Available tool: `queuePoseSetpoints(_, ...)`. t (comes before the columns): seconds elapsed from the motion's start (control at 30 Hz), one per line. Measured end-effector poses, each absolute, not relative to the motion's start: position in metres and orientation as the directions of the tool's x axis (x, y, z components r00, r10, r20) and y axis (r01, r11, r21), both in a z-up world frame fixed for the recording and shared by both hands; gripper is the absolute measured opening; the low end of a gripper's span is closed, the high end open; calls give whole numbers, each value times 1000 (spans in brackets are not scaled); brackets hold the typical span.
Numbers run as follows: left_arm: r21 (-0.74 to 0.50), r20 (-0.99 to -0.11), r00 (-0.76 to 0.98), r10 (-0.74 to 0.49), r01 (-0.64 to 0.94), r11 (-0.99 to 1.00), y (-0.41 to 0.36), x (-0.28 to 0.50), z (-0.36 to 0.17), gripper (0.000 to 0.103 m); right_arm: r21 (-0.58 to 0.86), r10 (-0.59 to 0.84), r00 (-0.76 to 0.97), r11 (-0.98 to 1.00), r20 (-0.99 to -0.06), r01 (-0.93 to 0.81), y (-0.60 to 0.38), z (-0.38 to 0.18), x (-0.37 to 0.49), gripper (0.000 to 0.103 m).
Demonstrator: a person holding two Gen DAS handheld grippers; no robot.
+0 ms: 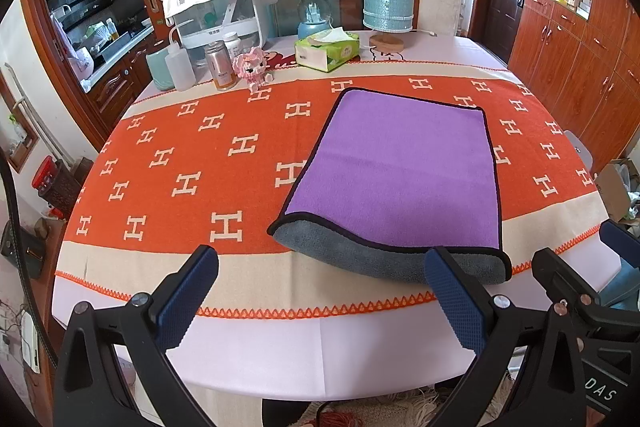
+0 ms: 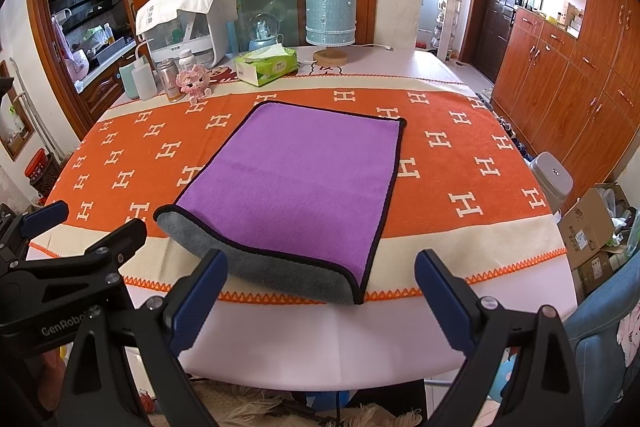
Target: Fold towel
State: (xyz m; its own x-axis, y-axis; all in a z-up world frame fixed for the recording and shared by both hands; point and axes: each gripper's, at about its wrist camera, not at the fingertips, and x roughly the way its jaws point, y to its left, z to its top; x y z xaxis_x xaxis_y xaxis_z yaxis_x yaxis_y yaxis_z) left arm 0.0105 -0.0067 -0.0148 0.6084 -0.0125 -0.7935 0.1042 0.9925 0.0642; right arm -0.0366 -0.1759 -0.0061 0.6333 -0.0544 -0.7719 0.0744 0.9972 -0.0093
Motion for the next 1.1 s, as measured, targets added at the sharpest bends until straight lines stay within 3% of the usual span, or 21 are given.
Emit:
queuePoseSetpoints(0.6,49,-793,606,-55,153,987,-6,26,-16,102,-3,-65,607,995,-792,104,-175,-14,-28,95)
queuePoseSetpoints(1.1,116,-789,608,-91,292,949,-12,53,-27,102,6,-80,632,991,-771,133,-196,-13,-16,95)
